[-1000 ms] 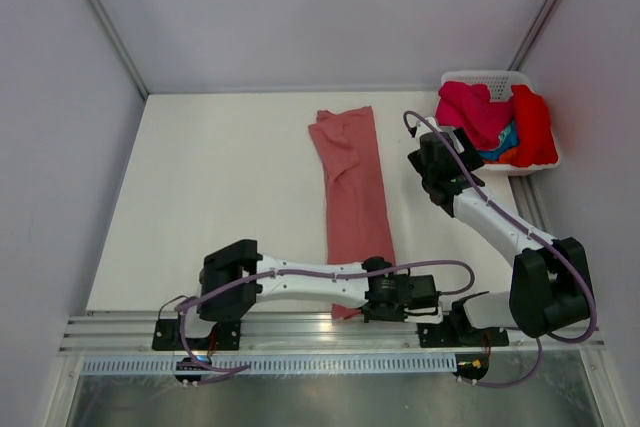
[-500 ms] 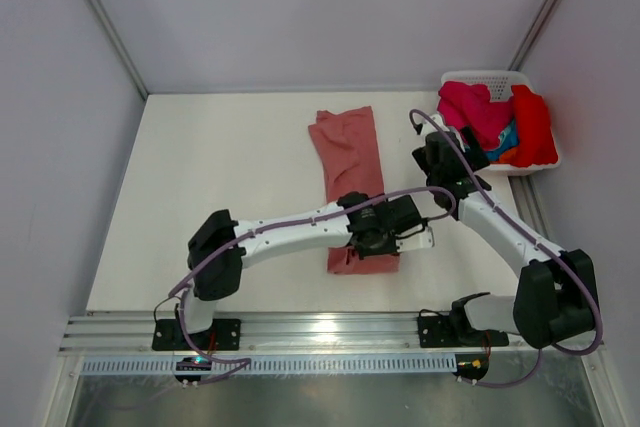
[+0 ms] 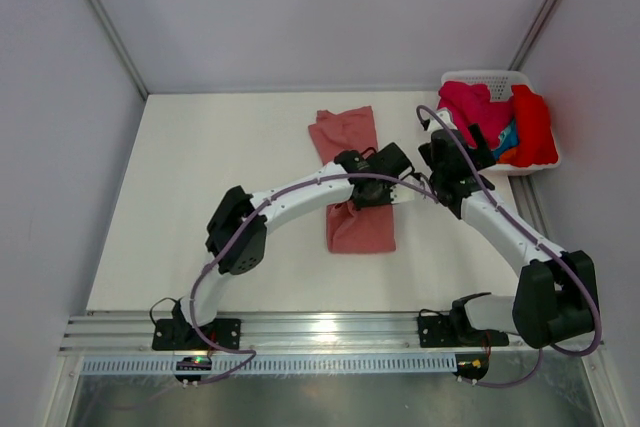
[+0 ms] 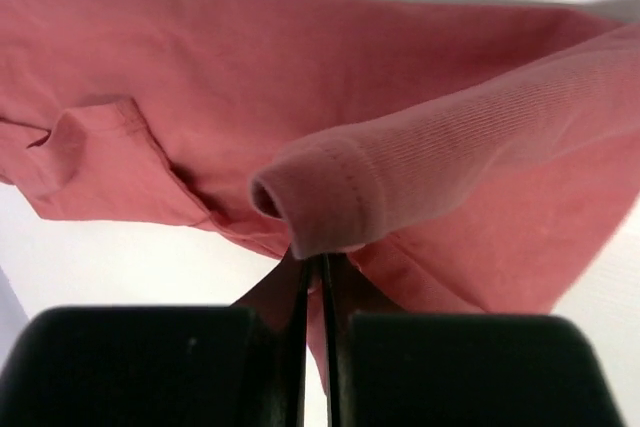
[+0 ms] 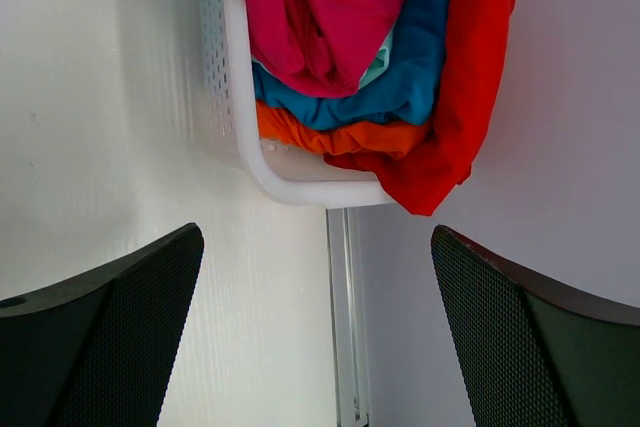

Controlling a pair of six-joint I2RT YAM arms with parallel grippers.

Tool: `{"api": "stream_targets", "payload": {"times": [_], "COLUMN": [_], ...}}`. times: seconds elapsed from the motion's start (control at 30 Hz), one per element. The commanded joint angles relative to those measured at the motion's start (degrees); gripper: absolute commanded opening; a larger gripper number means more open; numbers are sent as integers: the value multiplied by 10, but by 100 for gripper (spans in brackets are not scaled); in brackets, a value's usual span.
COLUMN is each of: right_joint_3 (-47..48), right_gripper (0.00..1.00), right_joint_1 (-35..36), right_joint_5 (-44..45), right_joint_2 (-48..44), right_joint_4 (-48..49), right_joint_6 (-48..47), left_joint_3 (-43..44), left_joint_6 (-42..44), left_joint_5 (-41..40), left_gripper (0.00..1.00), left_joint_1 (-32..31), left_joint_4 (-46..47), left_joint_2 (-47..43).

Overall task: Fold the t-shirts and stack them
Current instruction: Fold the tshirt

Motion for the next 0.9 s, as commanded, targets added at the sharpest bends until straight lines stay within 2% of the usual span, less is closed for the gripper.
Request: {"api": "stream_targets", "payload": {"times": [0.0,0.37,0.87], "right_joint_3": [1,3,3], "right_gripper": [99,99,99], "right_joint_1": [13,11,8], "right_joint_5": [23,59,80], "right_joint_2": [-16,-10,-6], "right_joint_4": [19,29,44], "right_joint_6": [0,-9,-23], "left_joint_3": [38,74,74], "left_joint_6": [-24,15,21], "left_joint_5": [-24,-34,-10], "left_gripper": [0,0,0], "left_joint_1": [44,98,103], "left_joint_4": [99,145,154], "left_joint_2": [18,57,103]}}
